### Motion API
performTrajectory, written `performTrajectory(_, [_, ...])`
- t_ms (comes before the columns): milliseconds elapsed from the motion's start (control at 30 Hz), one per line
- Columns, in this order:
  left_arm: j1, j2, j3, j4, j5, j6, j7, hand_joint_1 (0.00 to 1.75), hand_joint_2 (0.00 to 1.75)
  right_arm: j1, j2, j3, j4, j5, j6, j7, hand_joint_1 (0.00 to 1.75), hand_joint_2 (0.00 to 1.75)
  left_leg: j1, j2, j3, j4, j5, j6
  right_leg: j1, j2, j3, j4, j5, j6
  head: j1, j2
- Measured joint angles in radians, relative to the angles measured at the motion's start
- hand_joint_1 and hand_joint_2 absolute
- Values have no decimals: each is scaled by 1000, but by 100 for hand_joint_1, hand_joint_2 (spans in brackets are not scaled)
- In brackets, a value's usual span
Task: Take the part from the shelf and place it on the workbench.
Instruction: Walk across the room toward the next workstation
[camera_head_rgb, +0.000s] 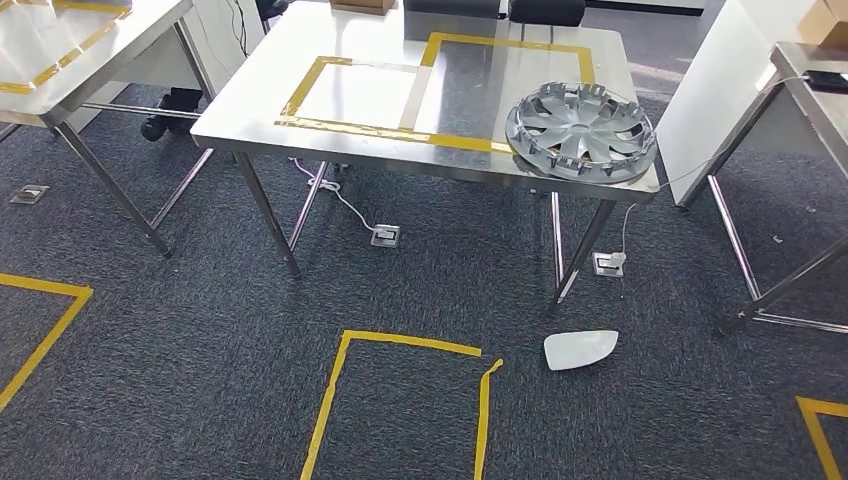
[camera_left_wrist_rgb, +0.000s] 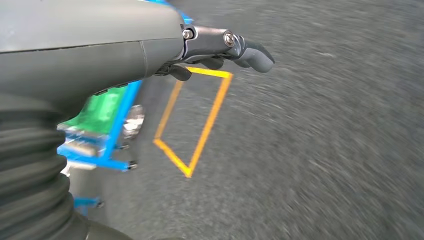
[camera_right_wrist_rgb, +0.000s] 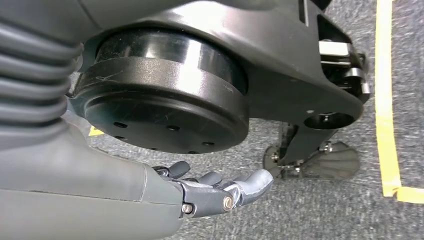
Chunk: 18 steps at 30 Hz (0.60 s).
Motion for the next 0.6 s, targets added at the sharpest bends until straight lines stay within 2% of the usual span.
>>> performTrajectory(67, [7,-2,-26,-5,28,-25,-29,0,175,7,-7,33,-7,-34,2,-3,0,87,0,0,0,0,0,0,0,0,0,0,0,0,0,0])
performTrajectory(133, [16,-2,-51,-11,60,-47,-45,0,87,14,-15,70,-15,-74,2,-2,0,0,0,0,0,0,0,0,0,0,0,0,0,0,0,0])
performTrajectory(200, [25,-1,-76,-18,92,-68,-57,0,0,22,-24,108,-23,-113,2,-2,0,0,0,0,0,0,0,0,0,0,0,0,0,0,0,0])
performTrajectory(500, [61,21,-194,-51,236,-161,-112,0,0,61,-60,302,-59,-290,2,4,0,0,0,0,0,0,0,0,0,0,0,0,0,0,0,0])
performTrajectory(600, [73,31,-234,-62,285,-192,-130,0,131,74,-72,372,-70,-351,2,10,0,0,0,0,0,0,0,0,0,0,0,0,0,0,0,0])
